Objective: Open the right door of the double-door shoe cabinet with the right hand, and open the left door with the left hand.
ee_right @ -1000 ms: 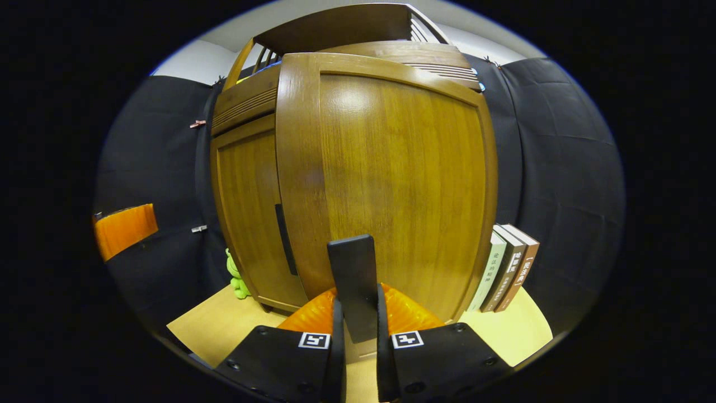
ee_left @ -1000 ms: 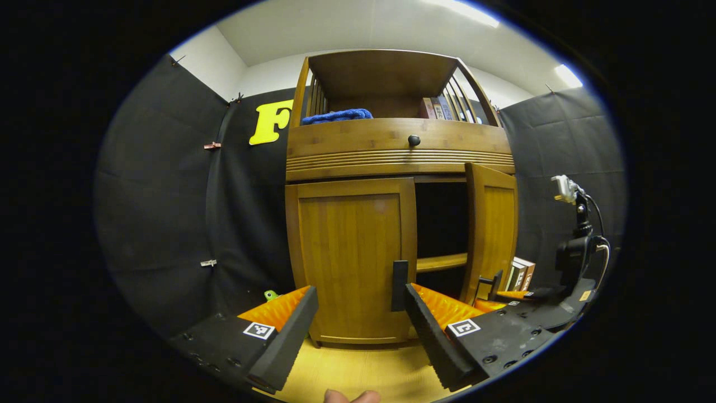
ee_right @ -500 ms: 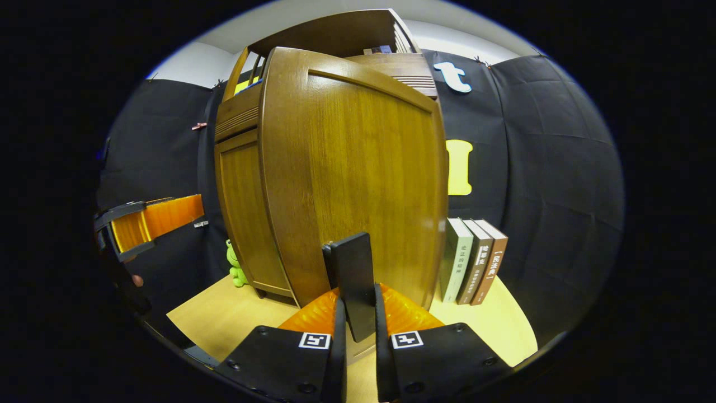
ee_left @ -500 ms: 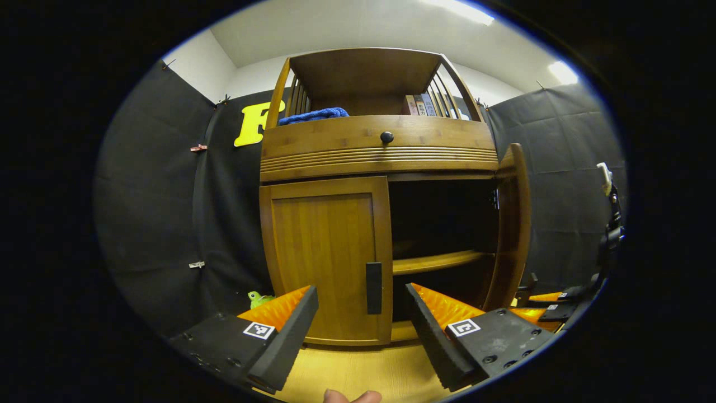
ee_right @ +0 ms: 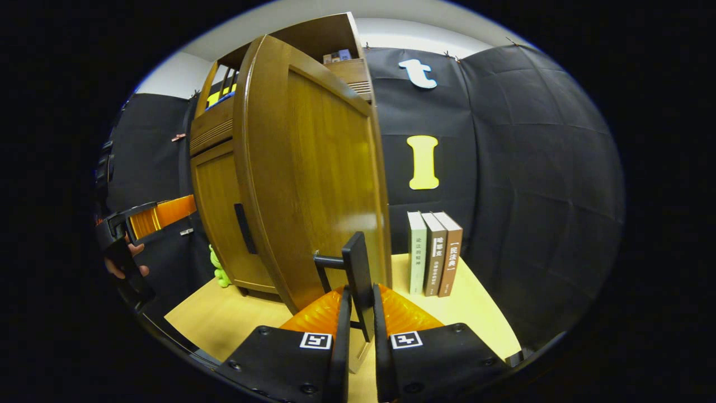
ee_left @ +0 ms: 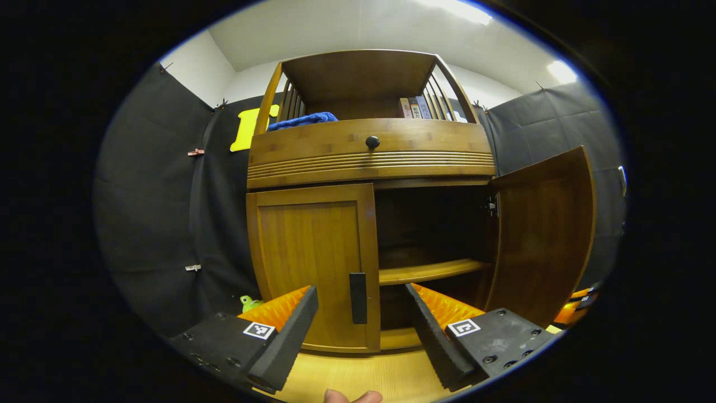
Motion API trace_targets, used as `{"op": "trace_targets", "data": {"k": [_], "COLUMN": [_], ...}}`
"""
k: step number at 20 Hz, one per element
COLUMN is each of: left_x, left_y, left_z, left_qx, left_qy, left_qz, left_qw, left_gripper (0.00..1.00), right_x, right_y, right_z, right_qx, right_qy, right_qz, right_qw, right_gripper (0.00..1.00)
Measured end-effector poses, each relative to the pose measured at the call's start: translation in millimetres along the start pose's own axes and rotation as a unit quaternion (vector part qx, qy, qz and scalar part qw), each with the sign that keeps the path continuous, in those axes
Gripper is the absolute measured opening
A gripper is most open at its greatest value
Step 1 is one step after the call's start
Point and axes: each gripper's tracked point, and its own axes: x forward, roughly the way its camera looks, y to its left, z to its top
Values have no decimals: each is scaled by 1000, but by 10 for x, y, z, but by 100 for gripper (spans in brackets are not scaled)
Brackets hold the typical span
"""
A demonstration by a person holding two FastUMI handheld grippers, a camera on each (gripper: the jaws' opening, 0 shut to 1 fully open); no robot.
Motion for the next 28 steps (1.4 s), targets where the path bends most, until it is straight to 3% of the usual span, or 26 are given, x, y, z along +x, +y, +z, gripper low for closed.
{"op": "trace_targets", "data": {"k": [2,9,11,15,16,17,19,22,23,28], "left_x": [2,35,74,165,198,239,332,503,544,825], "left_y": [-87,-297,-304,-266,-243,-227,-207,-171,-159,-94], "left_z": [18,-82,-128,-245,-253,-254,-284,-303,-321,-408], "left_qx": [0,-5,1,-1,-1,1,5,4,3,5], "left_qy": [0,10,12,20,20,19,19,16,15,12], "left_qz": [-3,-14,-13,-9,-7,-5,-5,-4,-5,-9], "left_qw": [1000,1000,1000,1000,1000,1000,1000,1000,1000,1000], "left_gripper": [92,92,96,93,93,96,96,100,96,96], "right_x": [-40,-147,-147,-300,-396,-508,-684,-962,-1014,-1087], "right_y": [-168,-569,-628,-790,-743,-748,-779,-618,-508,94], "right_z": [37,198,199,306,362,417,522,662,675,774], "right_qx": [1,-2,-6,-16,-23,-33,-52,-34,-17,-16], "right_qy": [-3,-12,-10,-26,-33,-40,-49,-72,-70,-87], "right_qz": [-8,-24,-26,-59,-62,-70,-93,-108,-98,-62], "right_qw": [1000,1000,1000,998,997,996,993,991,993,994], "right_gripper": [19,18,18,18,27,29,55,94,100,98]}}
